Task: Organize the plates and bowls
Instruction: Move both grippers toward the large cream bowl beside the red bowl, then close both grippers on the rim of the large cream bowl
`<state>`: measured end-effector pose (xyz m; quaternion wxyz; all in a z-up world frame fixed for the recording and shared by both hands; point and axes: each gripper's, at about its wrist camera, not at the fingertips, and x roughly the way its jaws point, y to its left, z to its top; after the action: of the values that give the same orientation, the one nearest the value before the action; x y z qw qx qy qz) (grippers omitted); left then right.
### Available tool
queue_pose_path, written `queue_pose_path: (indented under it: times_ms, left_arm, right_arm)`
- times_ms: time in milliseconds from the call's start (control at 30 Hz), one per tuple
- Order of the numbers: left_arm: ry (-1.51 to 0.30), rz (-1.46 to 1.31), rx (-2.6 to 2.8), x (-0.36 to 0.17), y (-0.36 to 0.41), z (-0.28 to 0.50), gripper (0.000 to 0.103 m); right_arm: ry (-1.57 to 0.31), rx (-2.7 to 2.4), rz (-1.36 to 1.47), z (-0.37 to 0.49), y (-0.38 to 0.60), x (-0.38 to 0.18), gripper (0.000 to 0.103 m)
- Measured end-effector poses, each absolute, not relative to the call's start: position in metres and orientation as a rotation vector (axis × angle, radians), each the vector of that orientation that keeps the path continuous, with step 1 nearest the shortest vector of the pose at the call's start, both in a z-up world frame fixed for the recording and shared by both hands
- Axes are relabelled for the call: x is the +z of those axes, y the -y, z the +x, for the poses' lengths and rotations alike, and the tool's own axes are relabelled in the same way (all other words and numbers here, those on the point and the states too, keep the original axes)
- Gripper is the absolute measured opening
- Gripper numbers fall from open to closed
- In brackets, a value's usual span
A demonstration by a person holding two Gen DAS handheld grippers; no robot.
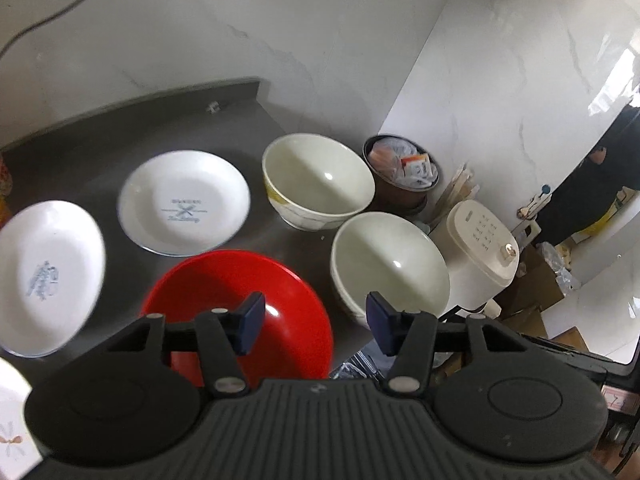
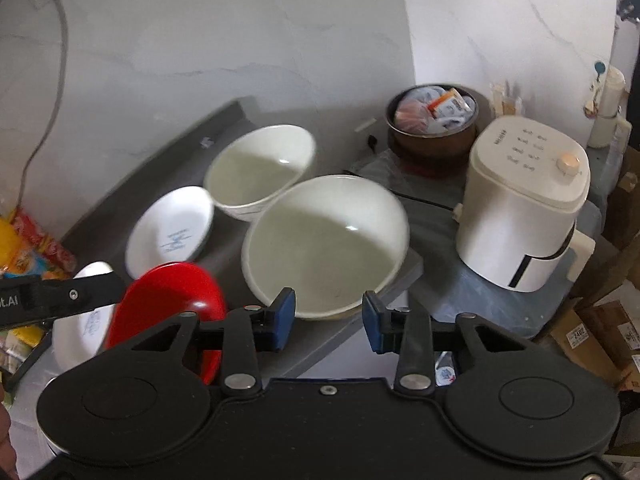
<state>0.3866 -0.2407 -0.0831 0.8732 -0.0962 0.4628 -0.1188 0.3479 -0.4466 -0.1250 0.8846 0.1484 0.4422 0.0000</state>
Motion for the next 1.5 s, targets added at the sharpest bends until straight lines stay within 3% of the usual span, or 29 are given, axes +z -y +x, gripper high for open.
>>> queue_pose_path:
  times_ms: [267, 567, 700, 967, 1167, 1233, 1500]
  left_arm:
    - [-1.022, -0.197, -0.222, -0.105, 0.276, 0.424, 0.064]
    - [-1.063, -0.203, -0.173, -0.133, 0.297, 0.46, 0.064]
    - [-1.083, -0.209, -0.157, -0.145, 0.304, 0.474, 0.057]
    - [-1.135, -0.242, -0.1, -0.164, 0.311, 0.491, 0.032]
    - [-1.177, -0.258, -0.089, -0.181, 0.311, 0.498, 0.02]
    - [-1.193, -0.268, -0.075, -0.188, 0.31, 0.5, 0.008]
    - [-1.183, -0.277, -0.078, -0.186, 0.308, 0.495, 0.004]
  right_arm:
    - [-0.964, 0.016, 0.347, 0.384, 0.484, -0.146, 0.043]
    - [-1.013, 0.042, 0.353, 0.414, 0.501, -0.169, 0.043]
    - [-1.031, 0.055, 0.359, 0.423, 0.505, -0.175, 0.039]
    - [-1.06, 0.092, 0.337, 0.432, 0.505, -0.187, 0.026]
    - [-1.072, 0.091, 0.339, 0.436, 0.507, -0.19, 0.012]
    - [-1.071, 0.09, 0.334, 0.436, 0.507, -0.19, 0.01]
    - [-1.034, 0.1, 0.316, 0.437, 0.505, -0.182, 0.009]
